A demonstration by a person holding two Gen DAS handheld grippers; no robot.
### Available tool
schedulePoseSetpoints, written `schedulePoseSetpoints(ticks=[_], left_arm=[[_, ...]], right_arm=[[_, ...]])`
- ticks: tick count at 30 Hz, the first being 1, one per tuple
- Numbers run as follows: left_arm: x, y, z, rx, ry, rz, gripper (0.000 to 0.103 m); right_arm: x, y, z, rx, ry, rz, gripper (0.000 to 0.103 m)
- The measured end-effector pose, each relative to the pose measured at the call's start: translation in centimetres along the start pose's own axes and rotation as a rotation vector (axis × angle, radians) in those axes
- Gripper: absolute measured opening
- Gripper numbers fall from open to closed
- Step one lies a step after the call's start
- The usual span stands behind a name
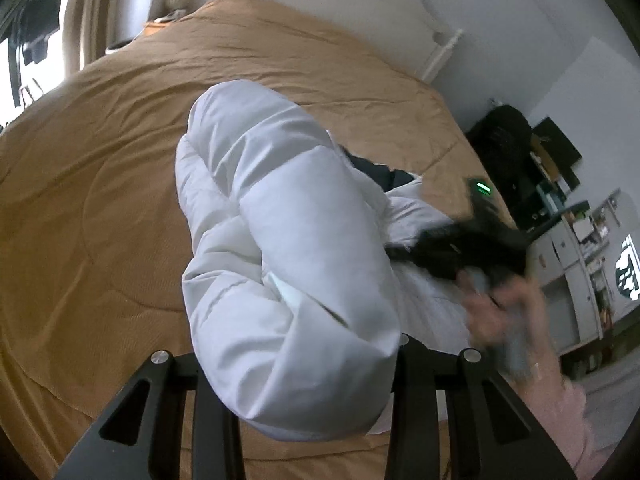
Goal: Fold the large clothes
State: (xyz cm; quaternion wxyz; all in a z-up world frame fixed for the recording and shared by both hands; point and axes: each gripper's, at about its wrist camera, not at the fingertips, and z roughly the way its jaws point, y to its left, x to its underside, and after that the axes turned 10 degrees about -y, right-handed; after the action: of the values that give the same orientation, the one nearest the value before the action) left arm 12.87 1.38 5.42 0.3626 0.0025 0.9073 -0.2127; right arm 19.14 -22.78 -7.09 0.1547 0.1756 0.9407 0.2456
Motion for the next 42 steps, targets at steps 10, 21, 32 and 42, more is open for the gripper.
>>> schedulePoseSetpoints(ticks=[10, 21, 32, 42], left_arm=[[2.1, -10.2, -0.7, 0.060, 0.042, 0.289, 0.035], [8.1, -23.9, -0.1, 0.118, 0.036, 0.778, 0.035], [23.3, -31.3, 6.4, 0.134, 0.167, 1.213, 0.047], [21.3, -30.3, 5.7, 0.148, 0.189, 1.205, 0.047]], right_arm=[[12.9, -6.0, -2.1, -0.066, 0.103, 0.010, 0.000], [11.0, -13.4, -17.2, -0.189, -0.188, 0.074, 0.000], [8.5, -15.7, -30.4, 0.158, -0.426, -0.001, 0.008], [-1.1, -3.0, -22.2, 0.143, -0.219, -0.363, 0.074]])
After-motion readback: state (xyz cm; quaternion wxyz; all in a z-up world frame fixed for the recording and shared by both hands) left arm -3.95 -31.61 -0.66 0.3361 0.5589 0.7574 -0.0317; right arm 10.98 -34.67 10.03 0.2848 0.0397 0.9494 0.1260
